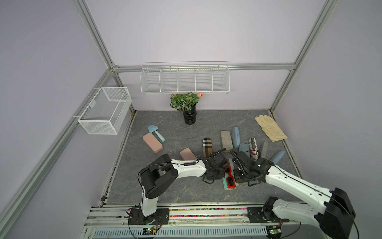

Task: Close the glasses case
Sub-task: Close the glasses case at the center of the board.

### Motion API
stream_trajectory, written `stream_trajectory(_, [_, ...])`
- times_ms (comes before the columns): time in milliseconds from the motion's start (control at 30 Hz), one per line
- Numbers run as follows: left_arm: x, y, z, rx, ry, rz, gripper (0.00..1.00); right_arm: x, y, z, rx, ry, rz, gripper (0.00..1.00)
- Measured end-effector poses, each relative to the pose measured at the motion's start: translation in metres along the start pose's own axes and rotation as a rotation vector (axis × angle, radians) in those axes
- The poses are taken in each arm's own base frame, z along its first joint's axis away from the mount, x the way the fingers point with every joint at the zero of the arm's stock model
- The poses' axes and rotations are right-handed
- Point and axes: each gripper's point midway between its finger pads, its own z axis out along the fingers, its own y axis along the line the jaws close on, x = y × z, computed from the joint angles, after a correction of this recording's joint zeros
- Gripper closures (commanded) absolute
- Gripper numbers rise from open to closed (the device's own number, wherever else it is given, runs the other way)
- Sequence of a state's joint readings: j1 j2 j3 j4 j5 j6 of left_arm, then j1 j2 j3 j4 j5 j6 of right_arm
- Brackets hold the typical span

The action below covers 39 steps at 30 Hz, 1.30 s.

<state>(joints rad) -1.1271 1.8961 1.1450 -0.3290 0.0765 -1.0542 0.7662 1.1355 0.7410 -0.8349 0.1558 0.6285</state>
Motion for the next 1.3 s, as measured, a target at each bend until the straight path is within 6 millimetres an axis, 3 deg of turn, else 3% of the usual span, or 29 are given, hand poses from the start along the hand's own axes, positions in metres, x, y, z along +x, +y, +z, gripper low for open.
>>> stream_trajectory(467, [-0.001, -0.003, 0.001, -0.005, 0.003, 0.0, 1.0, 0.0, 0.007, 0.019, 0.009, 0.048, 0.0, 0.87])
stream_trajectory(900, [-0.001, -0.003, 0.001, -0.004, 0.003, -0.001, 1.0, -0.001, 0.009, 0.021, 0.004, 0.048, 0.008, 0.87])
stream_trajectory(1167, [0.001, -0.01, 0.003, 0.035, 0.013, -0.002, 1.0, -0.015, 0.037, 0.027, -0.115, 0.012, 0.03, 0.87])
stream_trajectory(1300, [0.002, -0.01, 0.004, 0.039, 0.012, 0.0, 1.0, -0.017, 0.038, 0.026, -0.119, 0.0, 0.041, 0.82])
